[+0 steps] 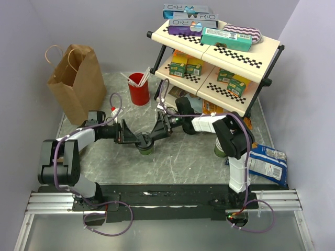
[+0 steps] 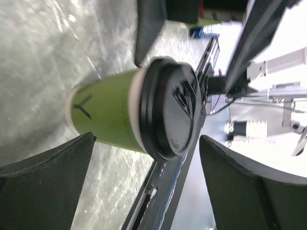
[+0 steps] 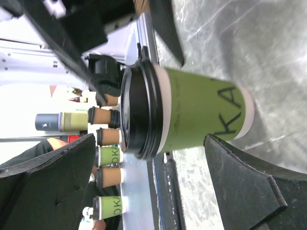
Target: Pack the takeout coffee
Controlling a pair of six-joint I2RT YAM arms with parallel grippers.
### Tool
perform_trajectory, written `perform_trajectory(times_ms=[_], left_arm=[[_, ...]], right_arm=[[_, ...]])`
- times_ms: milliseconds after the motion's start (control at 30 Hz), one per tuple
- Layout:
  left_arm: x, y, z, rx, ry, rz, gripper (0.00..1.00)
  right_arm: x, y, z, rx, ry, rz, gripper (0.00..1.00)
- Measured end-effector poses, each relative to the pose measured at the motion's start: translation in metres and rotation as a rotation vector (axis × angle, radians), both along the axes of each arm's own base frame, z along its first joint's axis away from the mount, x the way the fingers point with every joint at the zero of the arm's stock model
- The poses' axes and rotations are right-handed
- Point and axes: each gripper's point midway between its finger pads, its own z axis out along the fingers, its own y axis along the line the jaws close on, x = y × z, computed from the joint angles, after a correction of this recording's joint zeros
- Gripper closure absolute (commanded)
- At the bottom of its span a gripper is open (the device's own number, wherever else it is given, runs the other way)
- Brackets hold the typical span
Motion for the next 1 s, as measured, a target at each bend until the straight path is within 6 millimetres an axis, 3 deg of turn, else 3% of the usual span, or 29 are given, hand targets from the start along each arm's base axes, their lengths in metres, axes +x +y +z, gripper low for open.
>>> perform_trajectory(times_ms=[300,533,1000], left_arm=[[0.025,-0.001,-0.001,-0.030,0.019,0.053,0.03],[0.042,-0.002,-0.002,-0.050,0.025,0.079,0.03],[0.049,-0.008,-0.016,-0.049,0.102,0.107,0.03]], right_arm=[[-0.016,-0.008,-0.006,-0.053,-0.031,0.012,0.00],[-0.027,0.001,-0.015,-0.127,-0.068,0.041,0.00],[-0.031,0.003,-0.027,-0.164,-0.033,0.039,0.01]])
